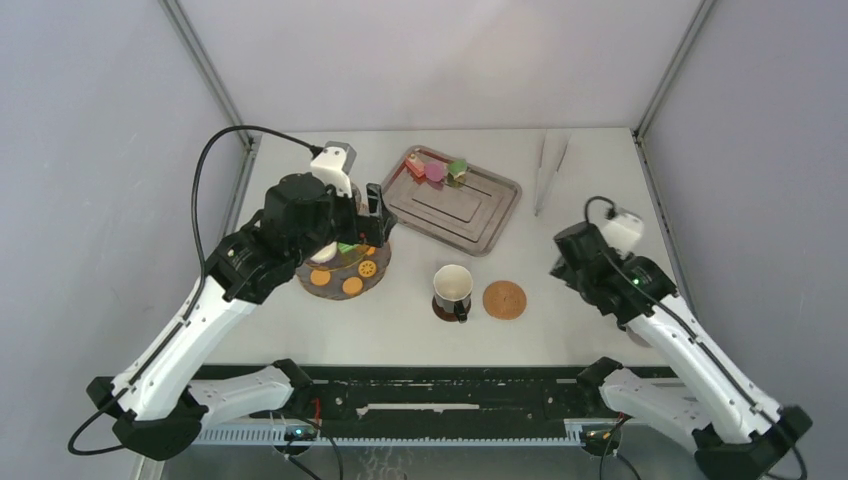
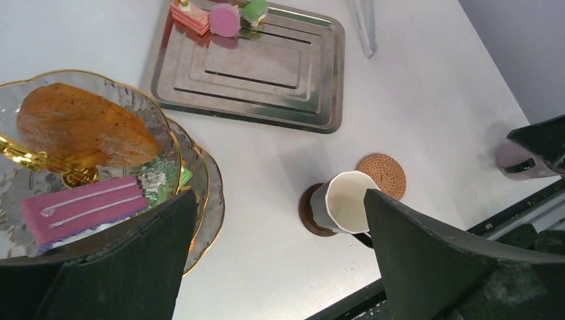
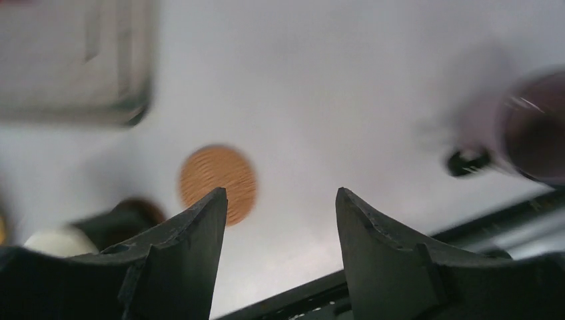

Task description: Serve the afternoon tea

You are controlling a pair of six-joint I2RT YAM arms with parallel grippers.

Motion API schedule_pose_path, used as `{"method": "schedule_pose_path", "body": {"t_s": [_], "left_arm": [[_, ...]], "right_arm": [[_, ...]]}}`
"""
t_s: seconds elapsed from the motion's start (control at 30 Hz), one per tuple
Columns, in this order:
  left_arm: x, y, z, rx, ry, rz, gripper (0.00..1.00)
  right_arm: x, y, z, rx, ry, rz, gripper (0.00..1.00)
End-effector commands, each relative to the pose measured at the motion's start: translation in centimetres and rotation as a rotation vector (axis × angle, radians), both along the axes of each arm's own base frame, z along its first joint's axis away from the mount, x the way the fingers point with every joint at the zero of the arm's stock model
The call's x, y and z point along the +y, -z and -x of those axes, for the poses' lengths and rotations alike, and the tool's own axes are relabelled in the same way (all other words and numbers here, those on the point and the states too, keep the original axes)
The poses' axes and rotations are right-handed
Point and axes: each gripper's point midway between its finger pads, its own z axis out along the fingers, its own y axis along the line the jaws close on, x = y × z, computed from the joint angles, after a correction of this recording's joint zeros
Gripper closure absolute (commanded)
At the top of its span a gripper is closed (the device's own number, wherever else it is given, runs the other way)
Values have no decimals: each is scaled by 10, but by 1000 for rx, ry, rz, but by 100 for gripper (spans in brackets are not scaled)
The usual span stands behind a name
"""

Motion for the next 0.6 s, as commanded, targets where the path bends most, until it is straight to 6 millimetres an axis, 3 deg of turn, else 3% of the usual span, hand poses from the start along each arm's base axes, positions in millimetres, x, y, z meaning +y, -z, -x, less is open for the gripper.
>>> {"method": "schedule_pose_path", "body": {"t_s": [0.0,0.07,0.1,0.13,0.33,0.57], "left_arm": [[-17,-12,-2,-47,98,19,0],[-18,-12,-3,-46,102,4,0],[-18,-12,-4,-47,103,-3,0],[-18,-13,-5,-47,104,-8,0],[-22,-8,-7,-35,126,-39,0],[-34,-6,-13,10,148,-53,0]], "right_arm": [[-83,17,30,85,396,62,32],[-98,19,34,90,510,32,31],[-104,21,37,97,567,11,16],[-109,25,40,106,627,-6,14],[-132,64,73,196,961,-28,10],[-141,85,66,149,1124,-76,0]]}}
